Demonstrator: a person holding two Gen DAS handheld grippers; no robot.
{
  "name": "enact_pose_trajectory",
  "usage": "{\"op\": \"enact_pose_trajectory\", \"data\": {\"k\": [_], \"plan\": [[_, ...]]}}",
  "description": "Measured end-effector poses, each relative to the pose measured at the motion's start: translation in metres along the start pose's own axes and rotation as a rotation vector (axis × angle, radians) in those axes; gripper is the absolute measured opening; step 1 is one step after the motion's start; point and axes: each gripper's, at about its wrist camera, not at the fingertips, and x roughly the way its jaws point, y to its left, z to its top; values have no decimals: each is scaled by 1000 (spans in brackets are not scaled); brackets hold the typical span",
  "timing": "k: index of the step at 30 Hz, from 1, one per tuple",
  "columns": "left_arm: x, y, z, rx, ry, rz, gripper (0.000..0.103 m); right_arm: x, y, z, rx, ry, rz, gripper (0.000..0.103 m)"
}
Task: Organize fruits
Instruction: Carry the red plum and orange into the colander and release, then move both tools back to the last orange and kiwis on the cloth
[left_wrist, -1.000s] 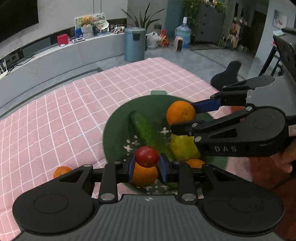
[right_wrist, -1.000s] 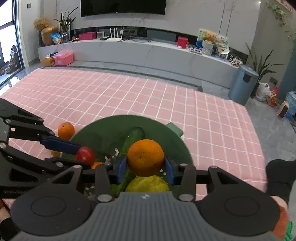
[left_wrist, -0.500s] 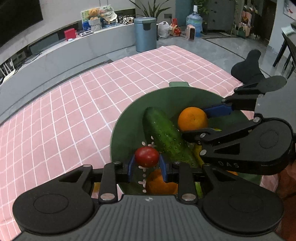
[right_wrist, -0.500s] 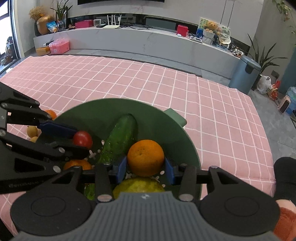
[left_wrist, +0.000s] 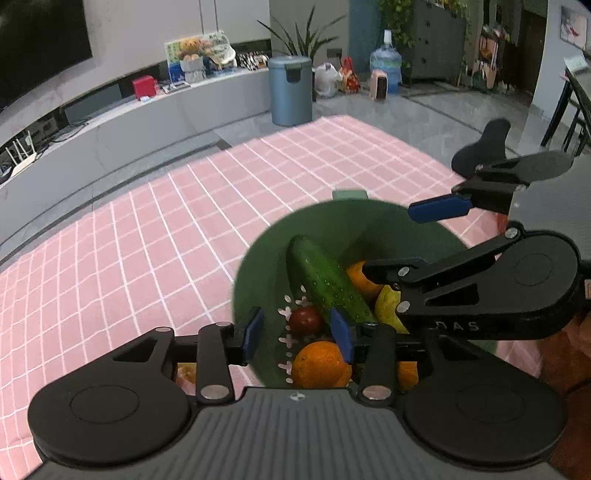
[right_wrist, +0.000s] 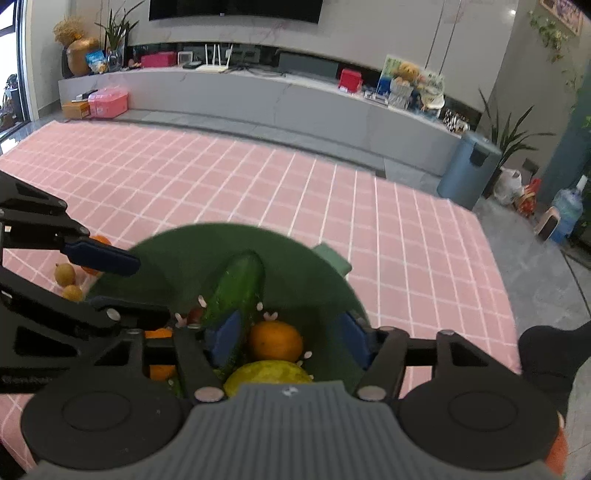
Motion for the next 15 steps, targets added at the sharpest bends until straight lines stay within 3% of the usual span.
{"op": "enact_pose_trajectory", "data": {"k": [4, 15], "plan": [[-23, 8, -4, -30, -31, 16, 57, -19, 9, 4, -1, -45, -9, 63], [-68, 50, -28, -102, -73, 52, 57, -46, 57, 19, -82, -135, 66, 63]]}}
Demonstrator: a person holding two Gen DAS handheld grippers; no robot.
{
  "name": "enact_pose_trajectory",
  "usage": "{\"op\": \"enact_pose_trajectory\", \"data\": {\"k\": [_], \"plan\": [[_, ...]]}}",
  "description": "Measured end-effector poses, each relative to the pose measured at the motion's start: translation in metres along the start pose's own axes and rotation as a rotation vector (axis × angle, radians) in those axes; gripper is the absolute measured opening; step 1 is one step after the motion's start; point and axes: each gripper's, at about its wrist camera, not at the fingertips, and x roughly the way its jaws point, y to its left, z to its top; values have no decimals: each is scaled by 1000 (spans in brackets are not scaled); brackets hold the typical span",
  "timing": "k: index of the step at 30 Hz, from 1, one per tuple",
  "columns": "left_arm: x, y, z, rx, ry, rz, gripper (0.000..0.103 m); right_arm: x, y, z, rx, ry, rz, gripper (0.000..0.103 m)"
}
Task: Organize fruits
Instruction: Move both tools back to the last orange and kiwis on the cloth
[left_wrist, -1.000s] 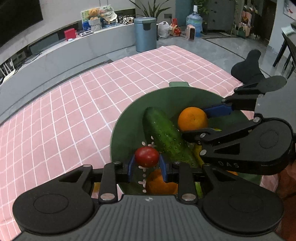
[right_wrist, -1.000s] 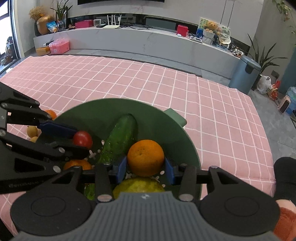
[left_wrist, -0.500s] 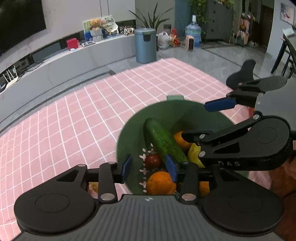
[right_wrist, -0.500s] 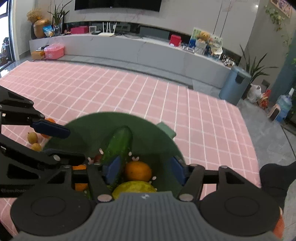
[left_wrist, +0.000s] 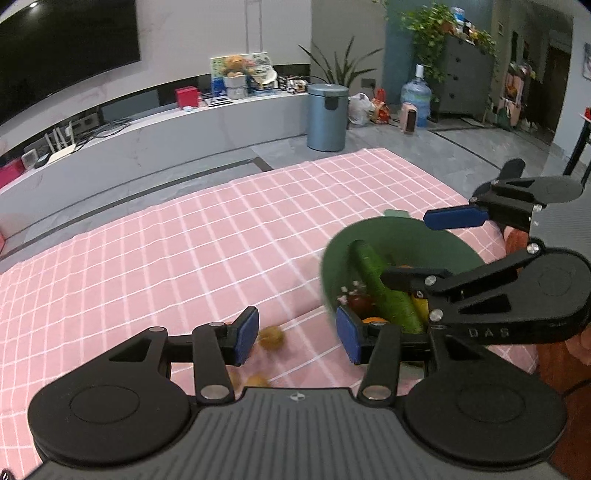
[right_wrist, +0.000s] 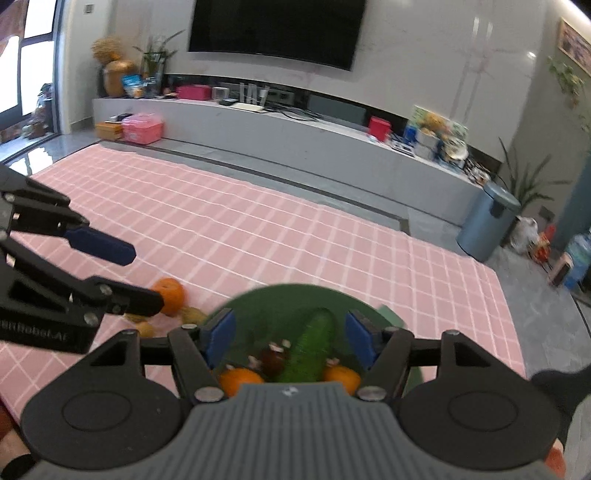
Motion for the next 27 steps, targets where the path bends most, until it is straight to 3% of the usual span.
{"op": "enact_pose_trajectory", "data": {"k": [9, 16, 27], "plan": [[-13, 53, -17, -115, -4, -33, 57, 4, 53, 14, -127, -29, 94, 61], [-7, 84, -40, -163, 13, -34, 58, 24, 85, 18, -244, -9, 146, 53], [26, 97, -58, -165, 74, -66, 57, 74, 107, 15, -394, 97, 195, 42]]}}
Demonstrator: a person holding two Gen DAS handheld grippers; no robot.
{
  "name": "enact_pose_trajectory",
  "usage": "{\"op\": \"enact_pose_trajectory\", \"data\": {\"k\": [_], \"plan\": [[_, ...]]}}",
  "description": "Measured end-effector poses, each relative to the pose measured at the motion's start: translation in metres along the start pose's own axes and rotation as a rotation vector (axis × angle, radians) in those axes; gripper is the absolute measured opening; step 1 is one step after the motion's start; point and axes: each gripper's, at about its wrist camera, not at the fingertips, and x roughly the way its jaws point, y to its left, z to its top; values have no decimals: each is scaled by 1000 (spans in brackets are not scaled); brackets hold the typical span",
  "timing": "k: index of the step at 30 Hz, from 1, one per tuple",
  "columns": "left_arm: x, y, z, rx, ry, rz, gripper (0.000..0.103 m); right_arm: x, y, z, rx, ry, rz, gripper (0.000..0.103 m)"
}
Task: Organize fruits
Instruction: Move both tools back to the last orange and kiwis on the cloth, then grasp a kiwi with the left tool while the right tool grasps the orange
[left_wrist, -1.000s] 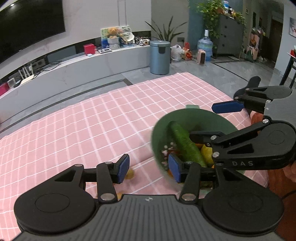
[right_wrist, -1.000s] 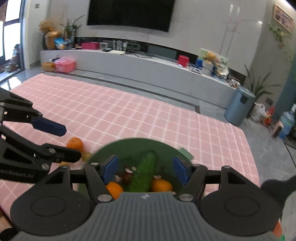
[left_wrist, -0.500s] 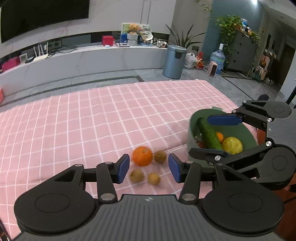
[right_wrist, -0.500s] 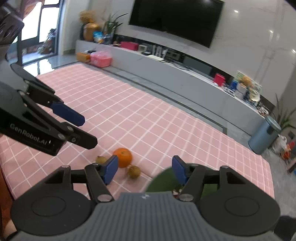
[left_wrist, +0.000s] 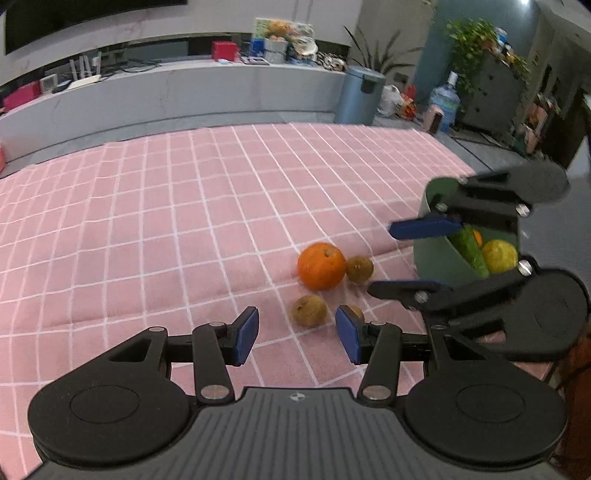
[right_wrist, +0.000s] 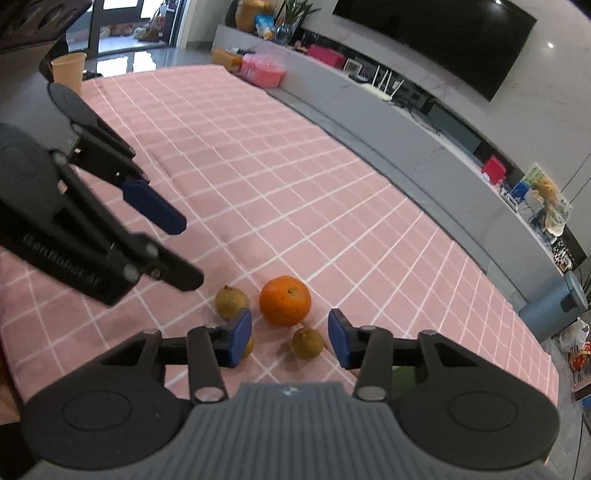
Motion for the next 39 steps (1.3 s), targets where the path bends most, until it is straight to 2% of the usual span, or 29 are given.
{"op": "enact_pose_trajectory", "data": {"k": [4, 8, 18, 26, 39], "plan": [[15, 0, -4, 33, 26, -12, 56, 17, -8, 3, 10, 31, 36, 41], [27, 3, -4, 15, 36, -25, 52, 33, -18, 7, 15, 63, 65, 38], [43, 7, -4, -23, 55, -74, 30, 54, -39, 13, 106, 85, 161, 37], [26, 16, -9, -49, 34, -22, 30, 68, -38, 20, 148, 103, 210, 38], [0, 19, -8, -116, 19, 25, 30, 76, -33, 23, 177, 109, 180, 39]]}}
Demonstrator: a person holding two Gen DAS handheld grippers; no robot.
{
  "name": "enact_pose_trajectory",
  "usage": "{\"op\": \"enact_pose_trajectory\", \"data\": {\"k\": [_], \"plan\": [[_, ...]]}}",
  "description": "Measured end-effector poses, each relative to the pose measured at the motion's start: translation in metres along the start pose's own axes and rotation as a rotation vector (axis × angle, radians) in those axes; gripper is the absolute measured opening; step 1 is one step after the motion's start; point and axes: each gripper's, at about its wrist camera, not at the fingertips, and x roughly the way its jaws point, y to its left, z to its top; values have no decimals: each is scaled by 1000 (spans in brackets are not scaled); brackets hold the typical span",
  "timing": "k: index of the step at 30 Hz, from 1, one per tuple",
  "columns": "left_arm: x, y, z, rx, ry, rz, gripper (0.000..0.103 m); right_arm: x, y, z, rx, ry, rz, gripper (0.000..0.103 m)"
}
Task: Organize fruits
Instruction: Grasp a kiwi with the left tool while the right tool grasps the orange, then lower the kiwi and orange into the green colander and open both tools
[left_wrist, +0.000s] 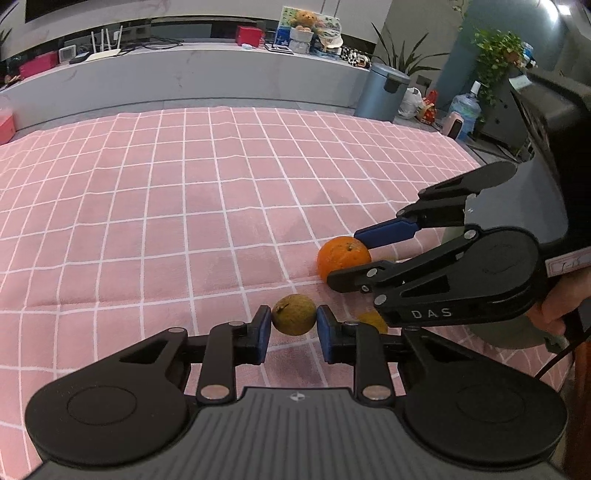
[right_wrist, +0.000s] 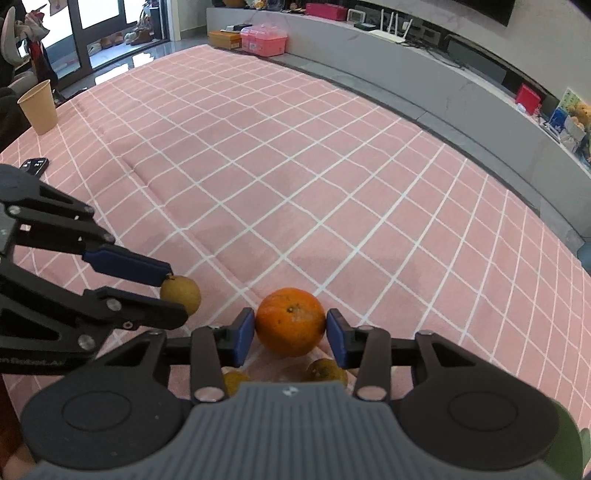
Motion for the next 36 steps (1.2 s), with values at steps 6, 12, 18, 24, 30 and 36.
{"op": "enact_pose_trajectory", "data": {"k": [6, 12, 18, 24, 30, 36], "plan": [[-19, -9, 3, -20, -33, -2, 30, -30, 2, -5, 42, -60, -13, 39], [-34, -31, 6, -18, -67, -24, 30, -79, 2, -20, 104, -130, -41, 39], [-42, -55, 12, -5, -86, -58, 30, -125, -1, -52, 162, -193, -92, 39], [-37, -82, 20, 35, -89, -98, 30, -155, -16, -90, 243, -200, -145, 39], [-23, -111, 28, 86, -62, -149, 30, -167, -36, -120, 294, -172, -197, 39], [-2, -132, 35, 141, -27, -190, 30, -167, -54, -139, 328, -141, -233, 39]]}}
